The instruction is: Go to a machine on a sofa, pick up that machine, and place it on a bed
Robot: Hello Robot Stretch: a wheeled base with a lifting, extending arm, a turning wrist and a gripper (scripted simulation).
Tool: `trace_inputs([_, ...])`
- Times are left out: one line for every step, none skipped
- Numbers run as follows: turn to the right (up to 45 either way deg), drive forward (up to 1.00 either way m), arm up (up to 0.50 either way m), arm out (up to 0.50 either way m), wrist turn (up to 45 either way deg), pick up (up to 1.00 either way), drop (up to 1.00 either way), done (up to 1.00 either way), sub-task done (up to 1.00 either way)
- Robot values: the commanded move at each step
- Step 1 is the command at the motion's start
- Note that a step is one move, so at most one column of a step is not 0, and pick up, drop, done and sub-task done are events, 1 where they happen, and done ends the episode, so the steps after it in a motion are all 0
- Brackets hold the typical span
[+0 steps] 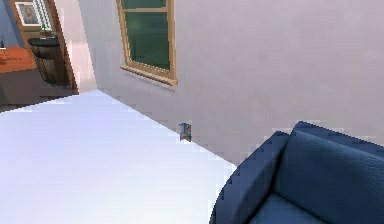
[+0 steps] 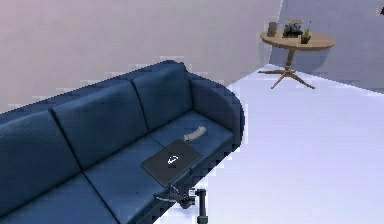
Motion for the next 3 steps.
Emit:
trace_inputs([0.0, 0.00, 0.00, 0.00, 0.0, 1.00, 0.00, 0.00, 0.00])
trace_inputs([0.0, 0.00, 0.10, 0.00, 0.0, 0.00, 0.00, 0.00, 0.00])
trace_inputs([0.0, 0.00, 0.50, 0.00, 0.0, 0.00, 0.00, 0.00, 0.00])
